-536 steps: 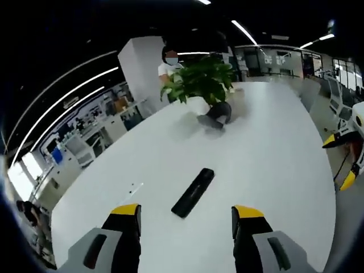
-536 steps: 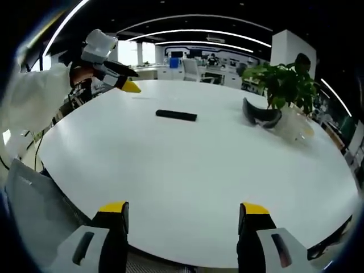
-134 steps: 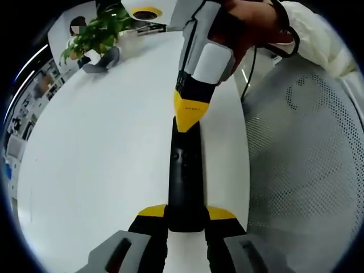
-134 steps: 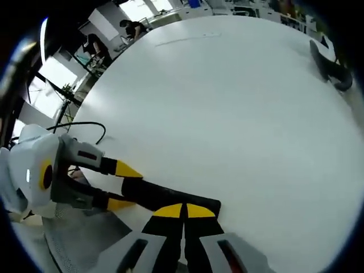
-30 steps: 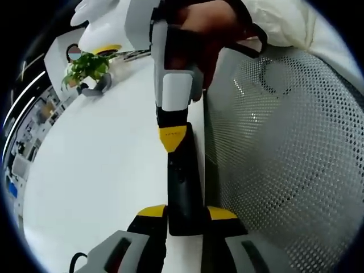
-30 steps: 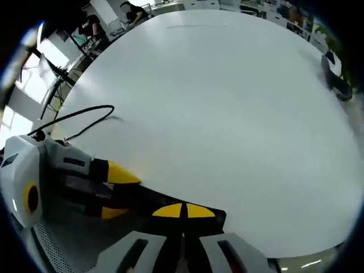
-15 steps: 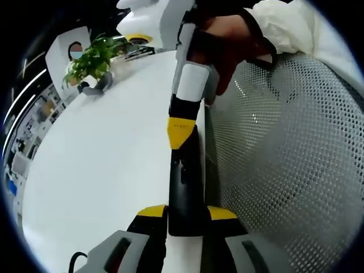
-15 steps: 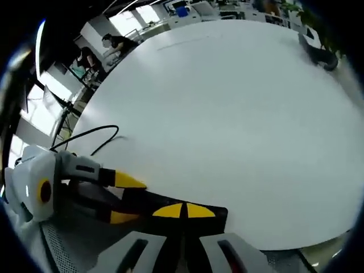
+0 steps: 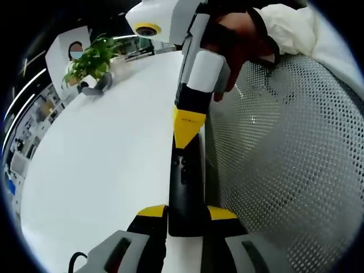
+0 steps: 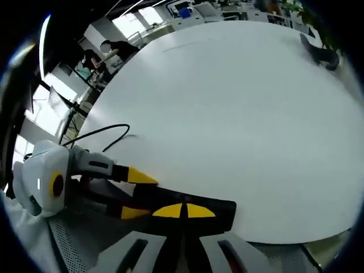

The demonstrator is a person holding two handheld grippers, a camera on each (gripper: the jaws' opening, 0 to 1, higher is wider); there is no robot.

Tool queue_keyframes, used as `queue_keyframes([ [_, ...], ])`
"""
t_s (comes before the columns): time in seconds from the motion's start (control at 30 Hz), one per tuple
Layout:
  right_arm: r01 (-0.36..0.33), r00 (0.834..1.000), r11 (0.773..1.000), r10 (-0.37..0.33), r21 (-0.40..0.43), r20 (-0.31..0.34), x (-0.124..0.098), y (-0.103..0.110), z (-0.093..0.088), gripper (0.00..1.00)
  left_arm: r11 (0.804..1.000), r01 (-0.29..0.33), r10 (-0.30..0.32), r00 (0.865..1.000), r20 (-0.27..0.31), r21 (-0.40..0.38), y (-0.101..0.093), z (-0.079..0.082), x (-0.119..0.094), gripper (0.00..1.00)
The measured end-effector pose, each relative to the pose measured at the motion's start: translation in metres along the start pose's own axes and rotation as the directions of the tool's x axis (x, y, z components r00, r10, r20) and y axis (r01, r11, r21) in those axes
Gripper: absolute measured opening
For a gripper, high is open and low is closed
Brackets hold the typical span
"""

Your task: Press the specified remote control buttons in sequence, fully releasing each button before pressing the next.

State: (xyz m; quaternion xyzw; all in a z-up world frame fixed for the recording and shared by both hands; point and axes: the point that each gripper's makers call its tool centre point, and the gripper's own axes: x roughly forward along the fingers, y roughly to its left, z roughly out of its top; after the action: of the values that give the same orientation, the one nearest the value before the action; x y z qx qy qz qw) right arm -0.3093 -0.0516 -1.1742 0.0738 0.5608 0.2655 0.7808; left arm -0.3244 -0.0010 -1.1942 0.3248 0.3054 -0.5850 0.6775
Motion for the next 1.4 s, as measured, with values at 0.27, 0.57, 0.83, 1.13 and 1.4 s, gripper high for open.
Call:
queue_keyframes([
  [0.27, 0.002, 0.999, 1.0, -0.001, 0.017, -0.05, 0.006, -0.002, -0.009, 0.0, 1.0, 0.001, -0.001, 1.0, 0.002, 0.002, -0.001, 0.0, -0.001, 0.26],
  [0.57, 0.022, 0.999, 1.0, -0.022, -0.009, -0.047, 0.006, -0.001, -0.008, 0.0, 1.0, -0.001, 0.001, 1.0, 0.004, 0.027, -0.001, 0.001, 0.0, 0.26],
  [0.83, 0.033, 0.999, 0.999, -0.034, -0.002, -0.011, 0.008, -0.005, -0.002, 0.0, 1.0, 0.008, -0.008, 1.0, 0.01, 0.017, 0.0, 0.001, 0.001, 0.27],
  [1.13, 0.02, 1.0, 1.0, -0.02, 0.007, -0.013, 0.006, -0.004, -0.002, 0.0, 1.0, 0.012, -0.011, 1.0, 0.01, -0.026, 0.0, 0.002, 0.001, 0.27],
  [1.4, 0.052, 0.998, 0.999, -0.052, 0.011, -0.019, -0.001, -0.009, -0.004, 0.0, 0.999, 0.02, -0.02, 1.0, 0.008, -0.026, -0.001, 0.004, 0.001, 0.25],
])
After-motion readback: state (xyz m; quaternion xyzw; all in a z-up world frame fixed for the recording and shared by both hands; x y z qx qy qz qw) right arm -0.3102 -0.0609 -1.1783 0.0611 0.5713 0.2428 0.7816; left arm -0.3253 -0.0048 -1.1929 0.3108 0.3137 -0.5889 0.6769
